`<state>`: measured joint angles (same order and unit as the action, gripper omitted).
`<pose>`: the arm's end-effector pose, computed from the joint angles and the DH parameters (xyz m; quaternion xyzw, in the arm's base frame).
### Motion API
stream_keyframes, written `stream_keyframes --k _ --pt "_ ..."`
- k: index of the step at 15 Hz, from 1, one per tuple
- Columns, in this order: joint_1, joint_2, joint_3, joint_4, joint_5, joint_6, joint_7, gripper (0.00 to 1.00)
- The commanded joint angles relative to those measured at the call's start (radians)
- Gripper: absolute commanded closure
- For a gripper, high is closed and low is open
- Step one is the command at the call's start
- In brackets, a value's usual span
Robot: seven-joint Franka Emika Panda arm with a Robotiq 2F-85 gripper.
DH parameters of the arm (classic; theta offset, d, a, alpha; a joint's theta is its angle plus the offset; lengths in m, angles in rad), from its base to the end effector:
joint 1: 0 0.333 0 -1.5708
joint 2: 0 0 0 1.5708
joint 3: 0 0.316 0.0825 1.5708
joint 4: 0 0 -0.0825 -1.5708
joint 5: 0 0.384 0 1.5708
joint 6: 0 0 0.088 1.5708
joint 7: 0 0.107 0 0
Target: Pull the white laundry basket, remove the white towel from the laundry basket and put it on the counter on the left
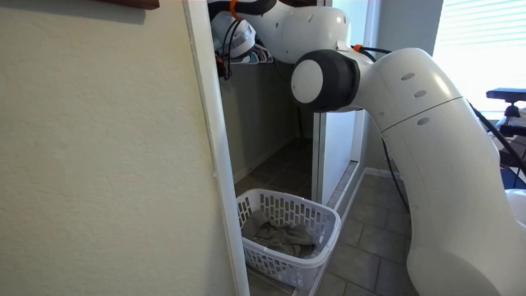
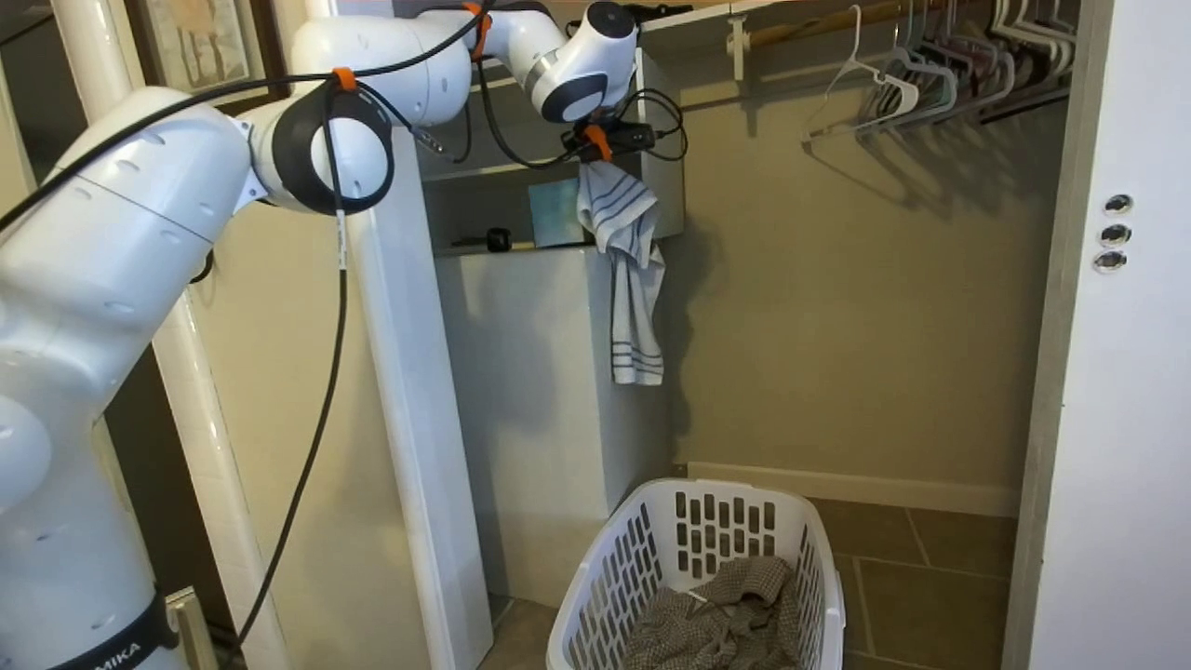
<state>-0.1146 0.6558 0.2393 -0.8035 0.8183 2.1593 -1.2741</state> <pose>0.7600 0.0405 0.6568 -0.7188 -0.4292 -0.5114 0.1939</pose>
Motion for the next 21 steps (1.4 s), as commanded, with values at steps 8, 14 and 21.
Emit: stream_keyframes --k 8,14,21 --pt "-0.001 0.053 0.172 0.136 0.146 -0.273 0.131 0.99" --pt "0.001 0.100 0.263 0.189 0.242 -0.246 0.084 0.99" --pt "0.022 0.103 0.186 0.179 0.100 -0.252 -0.097 0.99"
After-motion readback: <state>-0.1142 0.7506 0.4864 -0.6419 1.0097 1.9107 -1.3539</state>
